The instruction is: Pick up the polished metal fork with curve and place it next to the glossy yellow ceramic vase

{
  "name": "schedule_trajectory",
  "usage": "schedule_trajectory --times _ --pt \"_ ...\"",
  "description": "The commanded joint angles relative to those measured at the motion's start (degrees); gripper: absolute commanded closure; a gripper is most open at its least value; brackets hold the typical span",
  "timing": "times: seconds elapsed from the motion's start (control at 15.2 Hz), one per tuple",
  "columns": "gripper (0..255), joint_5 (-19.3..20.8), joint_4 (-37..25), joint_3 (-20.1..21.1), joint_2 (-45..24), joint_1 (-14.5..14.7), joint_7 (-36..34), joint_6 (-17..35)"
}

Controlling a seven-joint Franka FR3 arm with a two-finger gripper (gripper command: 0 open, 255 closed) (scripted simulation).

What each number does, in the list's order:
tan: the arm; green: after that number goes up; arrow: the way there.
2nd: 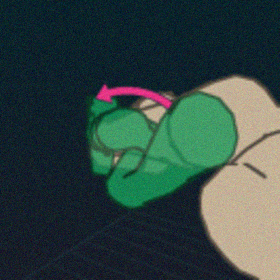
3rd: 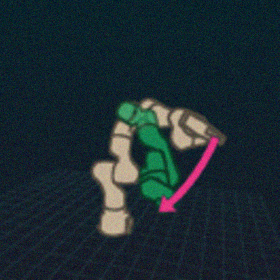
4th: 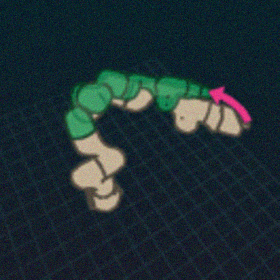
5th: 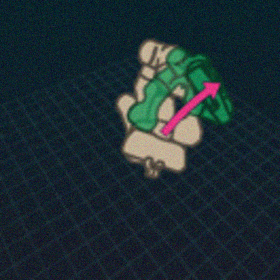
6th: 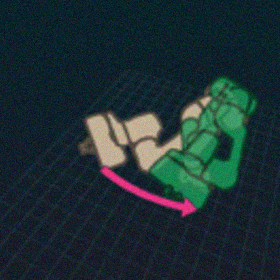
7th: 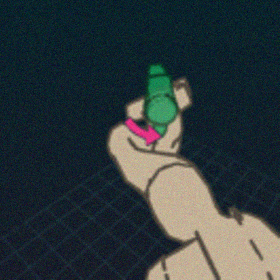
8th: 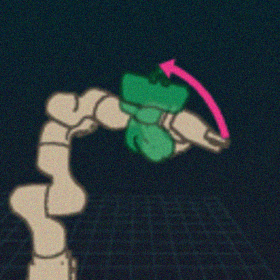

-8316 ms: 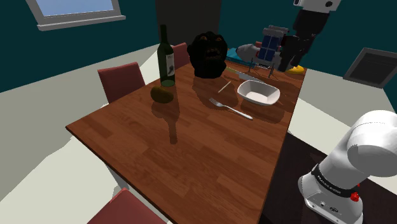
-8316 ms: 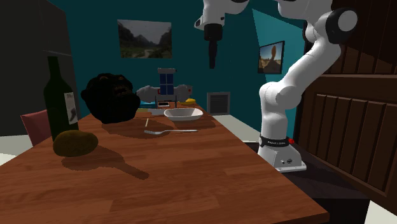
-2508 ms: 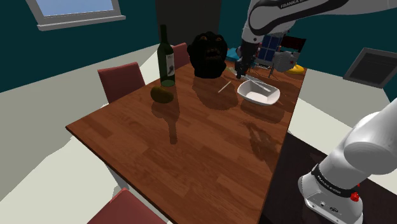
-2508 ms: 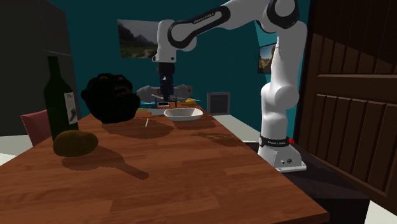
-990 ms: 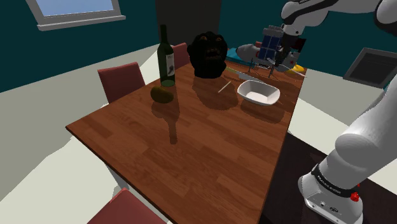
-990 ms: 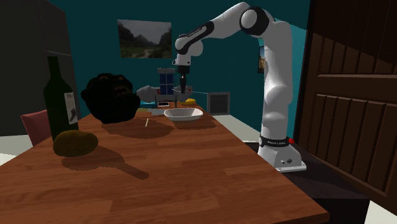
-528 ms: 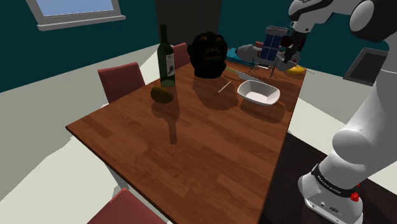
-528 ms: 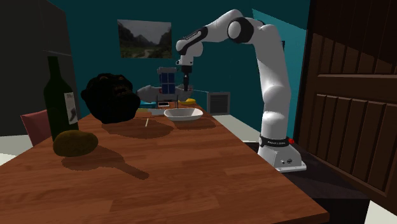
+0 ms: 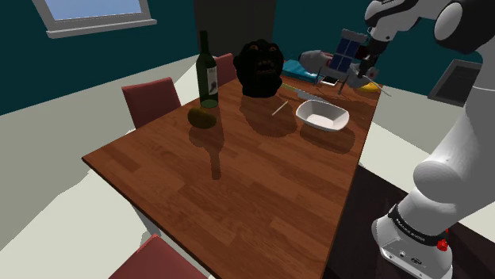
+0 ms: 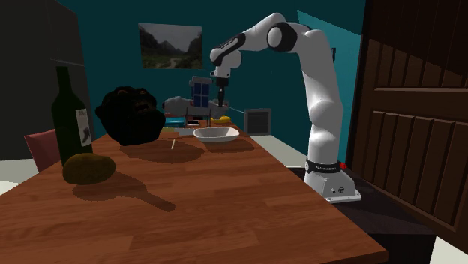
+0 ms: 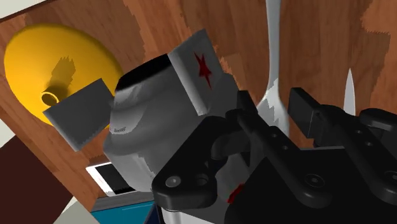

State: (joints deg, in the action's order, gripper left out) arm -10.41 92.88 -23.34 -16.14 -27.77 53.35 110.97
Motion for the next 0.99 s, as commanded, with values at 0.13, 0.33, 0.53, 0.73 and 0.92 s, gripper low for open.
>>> schedule_trajectory --times 0.13,0.33,0.53,0.73,0.92 --pt "255 -0.50 2.86 0.65 -3.38 0.01 0.30 3.33" --pt "255 -0.82 4.24 1.02 -4.06 -0.21 0.58 5.35" --pt "255 -1.19 5.49 1.41 -4.83 -0.47 0.88 7.33" --pt "255 -1.59 6.61 1.84 -5.69 -0.75 1.21 9.28" --pt "255 -1.99 7.61 2.38 -6.63 -1.14 1.52 11.20"
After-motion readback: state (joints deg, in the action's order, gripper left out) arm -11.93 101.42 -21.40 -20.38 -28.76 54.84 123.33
